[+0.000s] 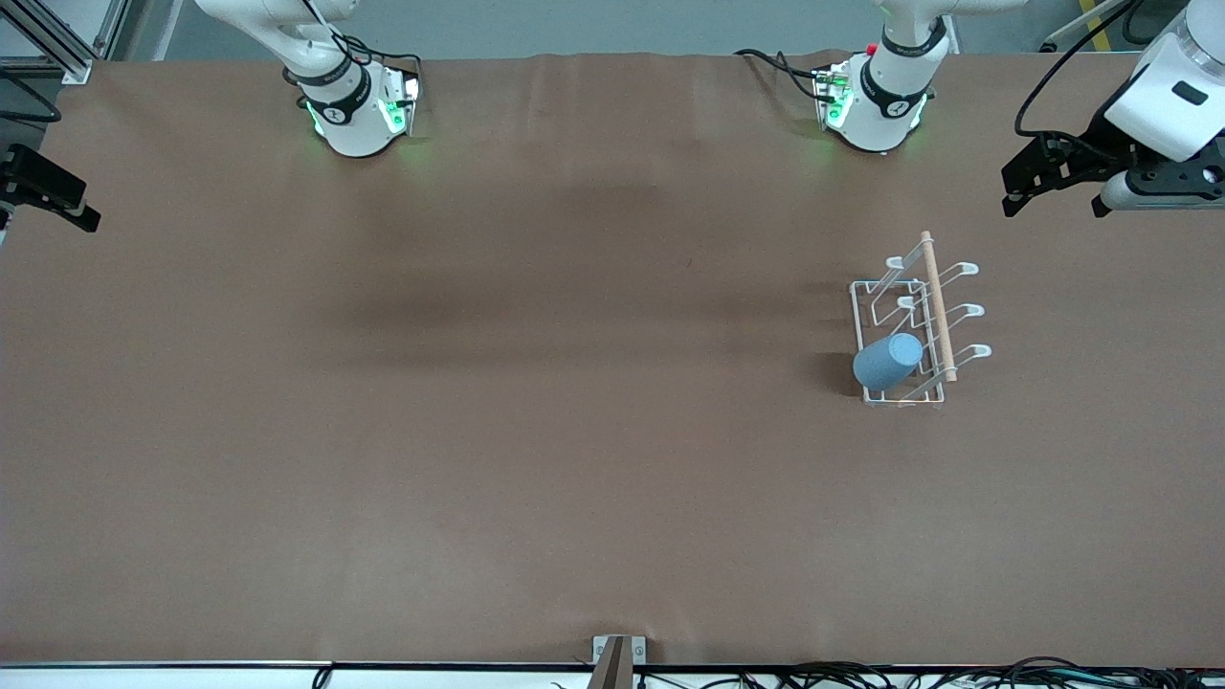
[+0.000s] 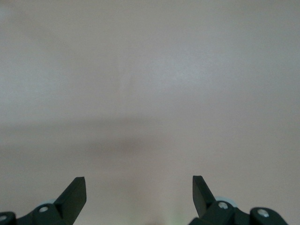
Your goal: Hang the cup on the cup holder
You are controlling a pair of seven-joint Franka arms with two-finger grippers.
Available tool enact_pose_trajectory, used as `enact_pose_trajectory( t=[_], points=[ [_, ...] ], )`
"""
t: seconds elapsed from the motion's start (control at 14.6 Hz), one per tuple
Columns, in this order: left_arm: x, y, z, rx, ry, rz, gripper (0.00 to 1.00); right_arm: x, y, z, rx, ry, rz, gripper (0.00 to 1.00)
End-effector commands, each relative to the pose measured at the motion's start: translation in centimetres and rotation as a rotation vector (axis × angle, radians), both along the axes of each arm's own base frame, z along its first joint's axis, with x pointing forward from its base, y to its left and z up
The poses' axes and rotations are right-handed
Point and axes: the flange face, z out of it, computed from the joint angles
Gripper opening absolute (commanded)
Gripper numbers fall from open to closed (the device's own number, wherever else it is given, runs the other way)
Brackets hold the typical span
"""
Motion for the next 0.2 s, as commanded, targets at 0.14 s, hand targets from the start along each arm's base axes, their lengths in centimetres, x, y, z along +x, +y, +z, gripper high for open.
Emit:
enact_pose_trajectory(
  t=[0.14],
  points=[
    [-0.31,0.47,0.99,-0.007,-0.028,-0.003,1.00,-0.60,-0.04,0.12,0.012,-0.006,0.012,1.00]
  ],
)
